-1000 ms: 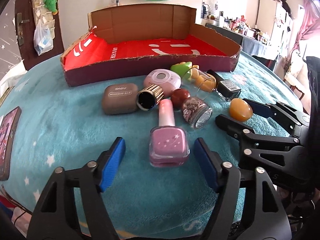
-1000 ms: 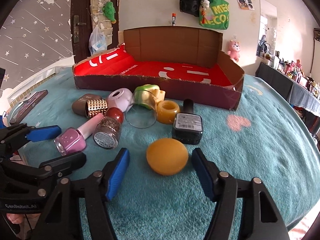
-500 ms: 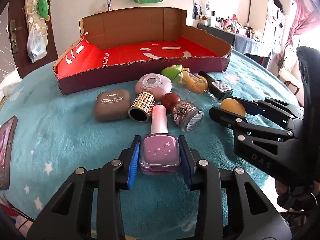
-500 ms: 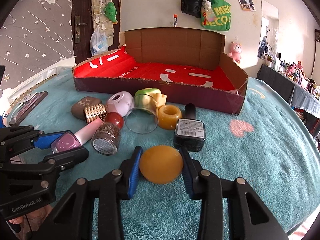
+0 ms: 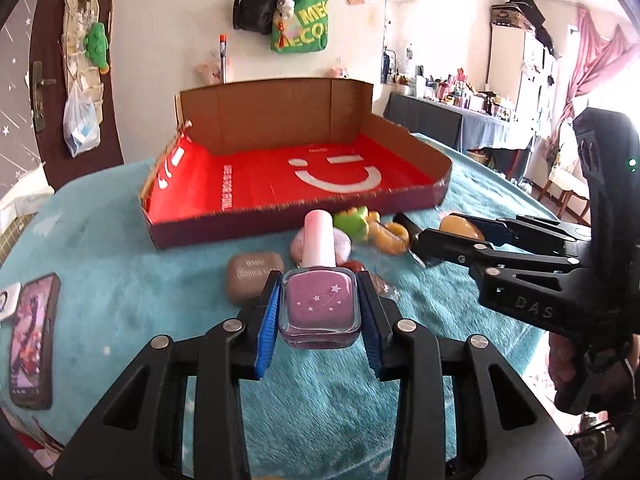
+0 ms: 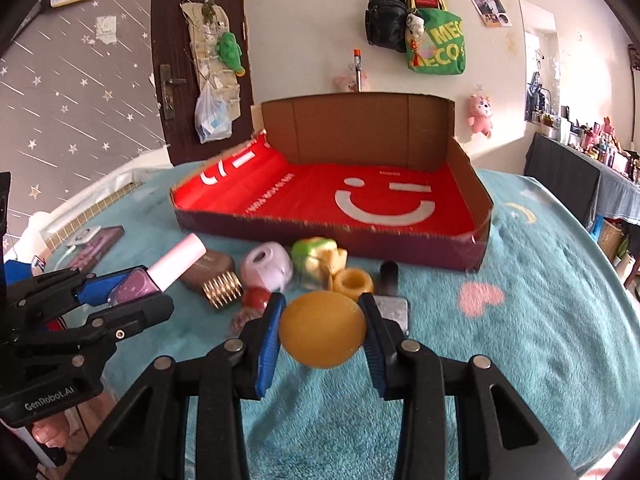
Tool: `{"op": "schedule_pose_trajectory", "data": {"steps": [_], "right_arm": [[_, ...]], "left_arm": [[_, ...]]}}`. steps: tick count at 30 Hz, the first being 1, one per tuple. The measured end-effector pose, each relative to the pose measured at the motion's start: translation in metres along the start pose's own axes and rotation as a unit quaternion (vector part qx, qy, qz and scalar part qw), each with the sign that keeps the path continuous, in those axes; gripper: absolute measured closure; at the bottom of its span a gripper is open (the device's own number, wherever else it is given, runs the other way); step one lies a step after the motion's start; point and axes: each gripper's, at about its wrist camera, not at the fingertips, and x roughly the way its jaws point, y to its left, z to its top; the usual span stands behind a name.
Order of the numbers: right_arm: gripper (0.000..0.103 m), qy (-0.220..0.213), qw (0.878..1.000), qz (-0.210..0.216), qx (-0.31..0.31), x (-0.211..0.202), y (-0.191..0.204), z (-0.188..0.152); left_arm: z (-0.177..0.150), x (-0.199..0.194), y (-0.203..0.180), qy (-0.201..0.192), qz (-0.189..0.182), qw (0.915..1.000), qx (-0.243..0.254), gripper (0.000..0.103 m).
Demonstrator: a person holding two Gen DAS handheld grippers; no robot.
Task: Organize rigid objects
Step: 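Carry the pink bottle with the left tool while the right tool carries the orange disc into the box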
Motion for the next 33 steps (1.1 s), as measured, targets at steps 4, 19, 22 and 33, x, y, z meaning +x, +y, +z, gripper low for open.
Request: {"op": "schedule_pose_trajectory", "data": {"steps": [4,19,22,33], "right_arm": [[0.063,-0.003,1.000,0.013,-0.001,-0.001,-0.003,0.013],[0.063,0.018,0.999,0.037,-0.007,0.019,-0.014,0.054],[0.063,0.024,0.999,0.043,-0.001,0.026,-0.019,0.065],[0.063,0.043,0.999,0.034,-0.002,0.059,-0.033,0.096]], "left_arm": [[0.012,-0.001,0.007,-0.014,-0.001,0.9999,-0.004,0.069],[0.060,0.020,0.024,-0.041,0.016,0.9989,0.018,0.069],[0.070,0.030,0.028,-0.039,0.013,0.9990,0.020,0.069],[0.101,0.064,0.039,-0.023,0.001,0.9996,0.017,0.069]]}}
